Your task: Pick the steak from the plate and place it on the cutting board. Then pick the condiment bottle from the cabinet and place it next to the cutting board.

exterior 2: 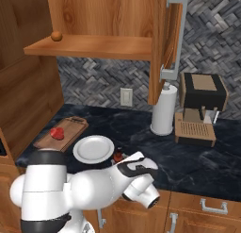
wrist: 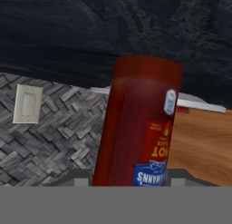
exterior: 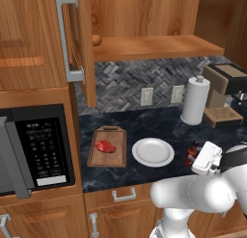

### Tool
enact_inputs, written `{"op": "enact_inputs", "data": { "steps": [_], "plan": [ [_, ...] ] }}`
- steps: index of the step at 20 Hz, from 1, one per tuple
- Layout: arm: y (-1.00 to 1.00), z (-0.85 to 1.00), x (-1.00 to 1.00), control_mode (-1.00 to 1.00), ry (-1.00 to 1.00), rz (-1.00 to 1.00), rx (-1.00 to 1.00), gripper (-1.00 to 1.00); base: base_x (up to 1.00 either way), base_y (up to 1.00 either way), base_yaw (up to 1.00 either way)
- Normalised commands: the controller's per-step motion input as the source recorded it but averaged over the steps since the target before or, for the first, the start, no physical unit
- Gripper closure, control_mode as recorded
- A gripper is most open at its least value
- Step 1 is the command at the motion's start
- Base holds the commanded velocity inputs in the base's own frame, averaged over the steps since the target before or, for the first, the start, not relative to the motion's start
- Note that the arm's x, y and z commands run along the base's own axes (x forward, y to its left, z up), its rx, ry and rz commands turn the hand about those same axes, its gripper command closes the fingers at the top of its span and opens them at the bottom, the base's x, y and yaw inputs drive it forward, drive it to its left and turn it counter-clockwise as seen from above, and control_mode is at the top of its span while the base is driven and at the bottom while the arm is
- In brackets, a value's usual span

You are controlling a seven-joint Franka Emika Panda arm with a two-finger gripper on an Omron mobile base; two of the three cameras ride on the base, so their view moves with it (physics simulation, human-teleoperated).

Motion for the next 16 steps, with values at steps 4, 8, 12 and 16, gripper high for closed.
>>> {"op": "enact_inputs", "data": {
  "steps": [4,8,12,16],
  "plan": [
    [0.08,-0.29,0.0,-1.0,-0.07,0.0,0.0,1.0,0.0,0.0,0.0],
    [0.12,-0.29,-0.02,-1.0,-0.08,0.0,0.0,1.0,0.0,0.0,0.0],
    [0.13,-0.26,-0.04,-1.0,-0.07,0.0,0.0,1.0,0.0,0.0,0.0],
    [0.13,-0.25,-0.02,-1.0,-0.06,0.0,0.0,1.0,0.0,0.0,0.0]
  ]
}}
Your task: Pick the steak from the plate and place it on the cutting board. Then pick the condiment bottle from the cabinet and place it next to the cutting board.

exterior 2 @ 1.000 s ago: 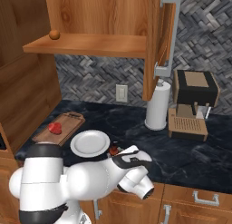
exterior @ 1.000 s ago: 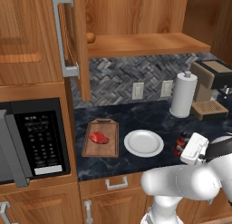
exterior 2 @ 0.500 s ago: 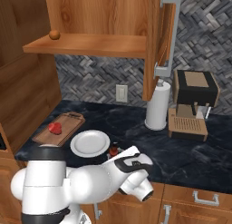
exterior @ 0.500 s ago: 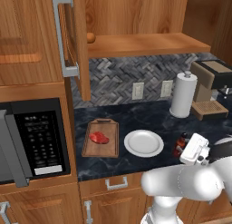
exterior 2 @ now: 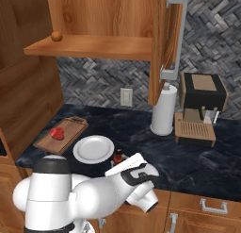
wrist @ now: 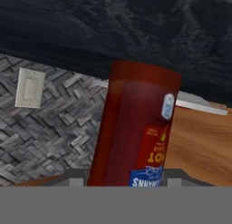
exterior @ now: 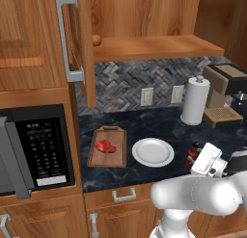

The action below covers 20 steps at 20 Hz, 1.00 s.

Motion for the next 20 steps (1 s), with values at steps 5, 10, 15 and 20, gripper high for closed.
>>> {"op": "enact_inputs", "data": {
  "steps": [5,10,15,20],
  "plan": [
    [0.14,-0.21,-0.01,-1.0,-0.04,0.0,0.0,1.0,0.0,0.0,0.0],
    [0.12,-0.19,0.0,-1.0,-0.03,0.0,0.0,-1.0,0.0,0.0,0.0],
    [0.08,-0.16,0.0,-1.0,-0.03,0.0,0.0,-1.0,0.0,0.0,0.0],
    [0.08,-0.16,-0.01,-1.0,-0.03,0.0,0.0,-1.0,0.0,0.0,0.0]
  ]
}}
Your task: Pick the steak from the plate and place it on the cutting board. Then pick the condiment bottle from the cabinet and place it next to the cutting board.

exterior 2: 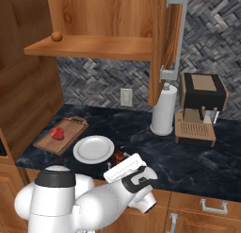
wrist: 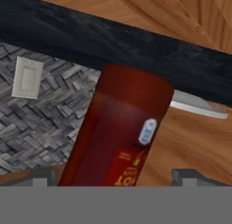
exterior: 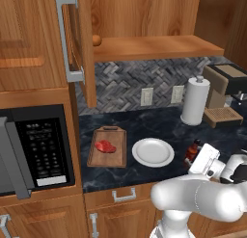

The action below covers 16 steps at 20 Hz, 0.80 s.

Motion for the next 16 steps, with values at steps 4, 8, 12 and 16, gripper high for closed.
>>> {"op": "enact_inputs", "data": {
  "steps": [4,8,12,16],
  "plan": [
    [0.07,-0.14,-0.01,-1.0,-0.02,0.0,0.0,-1.0,0.0,0.0,0.0],
    [0.08,-0.07,-0.04,-1.0,-0.03,0.0,0.0,-1.0,0.0,0.0,0.0],
    [0.03,0.0,-0.06,-1.0,-0.02,0.0,0.0,-1.0,0.0,0.0,0.0],
    [0.0,0.0,-0.08,-1.0,-0.02,0.01,0.0,-1.0,0.0,0.0,0.0]
  ]
}}
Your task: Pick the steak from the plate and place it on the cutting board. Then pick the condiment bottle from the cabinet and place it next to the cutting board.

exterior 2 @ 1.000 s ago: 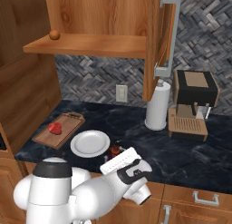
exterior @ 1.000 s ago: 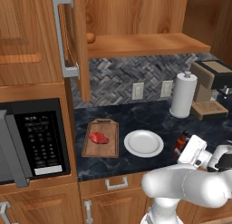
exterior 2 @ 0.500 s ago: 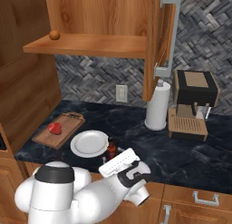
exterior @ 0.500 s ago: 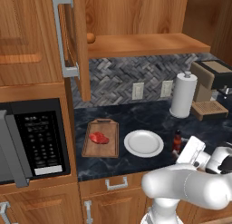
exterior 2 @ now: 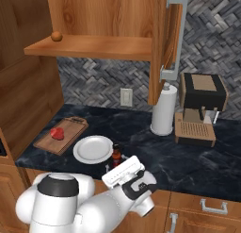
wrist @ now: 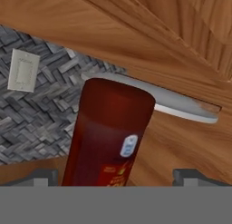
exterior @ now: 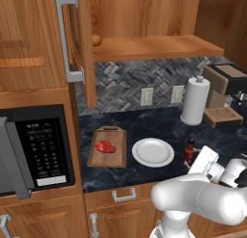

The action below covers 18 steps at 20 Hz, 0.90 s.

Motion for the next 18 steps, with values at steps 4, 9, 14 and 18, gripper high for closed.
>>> {"op": "enact_inputs", "data": {
  "steps": [4,9,14,18],
  "plan": [
    [0.0,0.0,-0.02,-1.0,-0.01,0.0,0.0,-1.0,0.0,0.0,0.0],
    [0.0,0.19,0.0,-1.0,0.0,0.0,0.0,-1.0,0.0,0.0,0.0],
    [0.0,0.38,0.0,-1.0,0.0,0.0,0.0,-1.0,0.0,0.0,0.0],
    [0.0,0.41,-0.02,-1.0,0.0,0.0,0.0,-1.0,0.0,0.0,0.0]
  ]
}}
